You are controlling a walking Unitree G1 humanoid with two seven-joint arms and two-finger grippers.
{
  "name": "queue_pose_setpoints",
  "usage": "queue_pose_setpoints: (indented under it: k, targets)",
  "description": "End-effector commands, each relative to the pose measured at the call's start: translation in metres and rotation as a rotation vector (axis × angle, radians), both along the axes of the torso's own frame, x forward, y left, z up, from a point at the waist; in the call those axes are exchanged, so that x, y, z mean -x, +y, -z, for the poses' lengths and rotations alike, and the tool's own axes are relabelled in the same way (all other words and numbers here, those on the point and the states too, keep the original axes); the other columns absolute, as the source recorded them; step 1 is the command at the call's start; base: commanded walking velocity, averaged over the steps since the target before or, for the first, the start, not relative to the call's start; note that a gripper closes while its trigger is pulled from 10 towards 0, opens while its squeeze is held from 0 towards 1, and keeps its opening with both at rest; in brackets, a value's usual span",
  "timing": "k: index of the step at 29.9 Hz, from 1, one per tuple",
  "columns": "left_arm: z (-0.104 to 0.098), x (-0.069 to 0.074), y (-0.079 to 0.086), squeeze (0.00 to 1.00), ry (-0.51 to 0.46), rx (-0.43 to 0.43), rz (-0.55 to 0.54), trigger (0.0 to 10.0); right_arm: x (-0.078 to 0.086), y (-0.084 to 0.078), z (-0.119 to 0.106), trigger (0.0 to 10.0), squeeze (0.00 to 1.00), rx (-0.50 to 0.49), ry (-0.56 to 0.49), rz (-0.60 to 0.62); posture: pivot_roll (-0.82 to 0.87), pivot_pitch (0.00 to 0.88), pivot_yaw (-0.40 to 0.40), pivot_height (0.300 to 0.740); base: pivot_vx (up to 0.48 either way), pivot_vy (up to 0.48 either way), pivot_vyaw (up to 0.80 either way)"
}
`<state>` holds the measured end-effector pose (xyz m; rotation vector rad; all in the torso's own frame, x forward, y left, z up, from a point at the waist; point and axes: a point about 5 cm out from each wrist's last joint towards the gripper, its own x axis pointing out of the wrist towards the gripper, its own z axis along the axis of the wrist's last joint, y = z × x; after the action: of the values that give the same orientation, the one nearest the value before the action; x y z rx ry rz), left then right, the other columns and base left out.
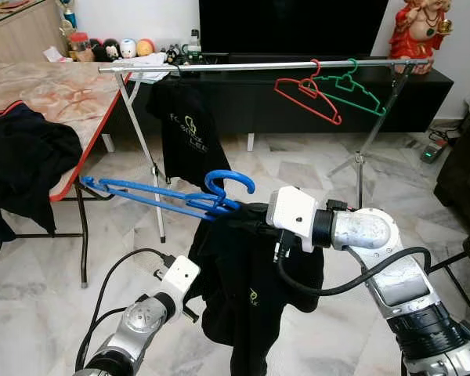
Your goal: Hang hanger
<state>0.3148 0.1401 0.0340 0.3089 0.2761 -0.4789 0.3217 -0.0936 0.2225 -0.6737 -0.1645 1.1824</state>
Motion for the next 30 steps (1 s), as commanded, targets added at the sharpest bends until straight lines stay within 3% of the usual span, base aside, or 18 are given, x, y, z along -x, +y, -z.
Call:
queue_pose_setpoints:
  k: [1,10,12,16,17,19,20,24,25,26,27,30]
  targets:
    - [0.003,0.003,0.000,0.00,0.016,0.005,0.013,0.0,0.001,0.001,-0.011,0.0,0.00,-0.021,-0.042,-0.004,-0.04,0.073,0.016,0.740,0.000,0.000,0.00]
    - [0.004,0.004,-0.001,0.00,0.020,0.011,0.024,0.0,-0.002,-0.002,-0.007,0.0,0.00,-0.018,-0.029,0.022,-0.03,0.076,0.016,0.740,0.000,0.000,0.00]
    - [0.004,0.003,0.002,0.00,0.023,0.006,0.002,0.0,-0.007,-0.012,0.003,0.0,0.00,0.018,-0.022,0.085,-0.03,0.080,0.015,0.740,0.000,0.000,0.00]
    - [0.005,0.003,0.005,0.00,0.025,-0.002,-0.007,0.0,-0.007,-0.018,0.009,0.0,0.00,0.036,-0.005,0.100,-0.03,0.080,0.015,0.740,0.000,0.000,0.00]
    - [0.006,0.004,0.009,0.00,0.031,-0.010,-0.024,0.0,-0.006,-0.033,0.023,0.0,0.00,0.077,0.041,0.121,-0.03,0.084,0.017,0.740,0.000,0.000,0.00]
    - [0.006,0.004,0.011,0.00,0.033,-0.012,-0.027,0.0,-0.006,-0.039,0.029,0.0,0.00,0.100,0.058,0.134,-0.03,0.085,0.017,0.740,0.000,0.000,0.00]
    - [0.007,0.005,0.014,0.00,0.041,-0.018,-0.045,0.0,-0.005,-0.054,0.040,0.0,0.00,0.138,0.098,0.170,-0.03,0.088,0.018,0.740,0.000,0.000,0.00]
    - [0.011,0.006,0.022,0.00,0.059,-0.051,-0.105,0.0,-0.001,-0.075,0.054,0.0,0.00,0.181,0.155,0.207,-0.04,0.093,0.023,0.740,0.000,0.000,0.00]
    - [0.013,0.006,0.025,0.00,0.070,-0.062,-0.131,5.4,0.005,-0.083,0.063,0.0,0.00,0.197,0.207,0.189,-0.04,0.094,0.026,0.740,0.000,0.000,0.00]
    - [0.013,0.006,0.025,0.00,0.070,-0.062,-0.131,5.4,0.005,-0.083,0.063,0.0,0.00,0.197,0.207,0.189,-0.04,0.094,0.026,0.740,0.000,0.000,0.00]
    - [0.014,0.006,0.025,0.00,0.087,-0.048,-0.142,10.0,0.013,-0.092,0.072,0.0,0.00,0.227,0.257,0.158,-0.03,0.098,0.028,0.740,0.000,0.000,0.00]
    - [0.014,0.006,0.026,0.00,0.094,-0.048,-0.138,10.0,0.024,-0.104,0.085,0.0,0.00,0.269,0.327,0.127,-0.03,0.099,0.029,0.740,0.000,0.000,0.00]
